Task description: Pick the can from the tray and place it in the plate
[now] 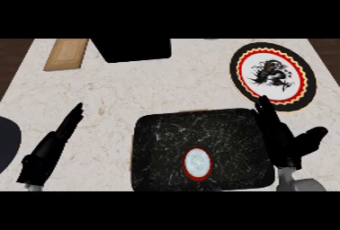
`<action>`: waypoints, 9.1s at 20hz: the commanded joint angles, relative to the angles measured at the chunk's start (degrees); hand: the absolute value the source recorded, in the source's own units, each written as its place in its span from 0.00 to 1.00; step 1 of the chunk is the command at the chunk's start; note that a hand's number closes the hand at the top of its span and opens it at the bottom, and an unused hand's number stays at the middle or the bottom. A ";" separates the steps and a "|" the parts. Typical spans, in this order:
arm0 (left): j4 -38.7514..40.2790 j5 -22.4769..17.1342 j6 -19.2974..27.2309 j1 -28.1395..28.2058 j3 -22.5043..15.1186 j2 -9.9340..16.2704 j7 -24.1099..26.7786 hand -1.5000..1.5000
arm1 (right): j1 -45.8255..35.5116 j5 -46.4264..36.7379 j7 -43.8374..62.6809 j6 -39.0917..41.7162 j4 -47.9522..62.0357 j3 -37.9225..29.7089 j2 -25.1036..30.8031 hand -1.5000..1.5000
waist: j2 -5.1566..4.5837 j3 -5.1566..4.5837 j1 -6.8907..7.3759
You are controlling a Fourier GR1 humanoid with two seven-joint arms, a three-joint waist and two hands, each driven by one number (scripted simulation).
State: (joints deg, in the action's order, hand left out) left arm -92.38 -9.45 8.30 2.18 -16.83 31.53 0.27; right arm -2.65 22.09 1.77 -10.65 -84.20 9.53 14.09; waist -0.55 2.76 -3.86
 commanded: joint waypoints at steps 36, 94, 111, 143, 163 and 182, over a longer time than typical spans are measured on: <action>-1.08 -1.81 -7.11 -15.88 4.55 -4.25 0.33 0.50 | -39.58 10.71 81.88 20.96 12.45 17.97 12.62 0.00 | 0.52 -2.85 4.60; -1.20 4.20 -12.46 -12.10 9.36 -9.04 1.43 0.50 | -31.60 0.08 55.42 15.75 2.32 49.12 11.59 1.00 | 0.99 -2.77 3.88; -0.46 3.09 -13.81 -10.62 11.92 -8.34 2.97 0.50 | -33.95 -64.22 65.66 -6.11 -22.09 65.80 20.27 1.00 | 1.38 -2.79 1.89; -0.78 7.41 -16.25 -11.94 11.87 -12.82 1.72 0.50 | -19.79 -61.09 30.47 -16.04 -2.72 17.47 25.57 1.00 | 0.31 -2.70 4.50; -2.49 7.75 -17.91 -13.11 13.28 -15.15 0.10 0.50 | -39.44 -53.88 -4.60 -14.96 58.40 -0.16 15.57 0.00 | -0.17 -2.62 5.96; -3.49 10.29 -17.42 -8.33 13.39 -16.63 2.49 0.50 | -38.57 -25.25 -31.34 8.48 55.33 -23.21 15.76 0.00 | 0.66 -2.69 3.95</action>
State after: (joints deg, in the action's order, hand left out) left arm -94.92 -0.21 -9.86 -8.62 -2.28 16.12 1.81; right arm -41.00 -10.05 -28.74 -11.28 -28.38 -8.71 28.29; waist -0.03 0.09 0.19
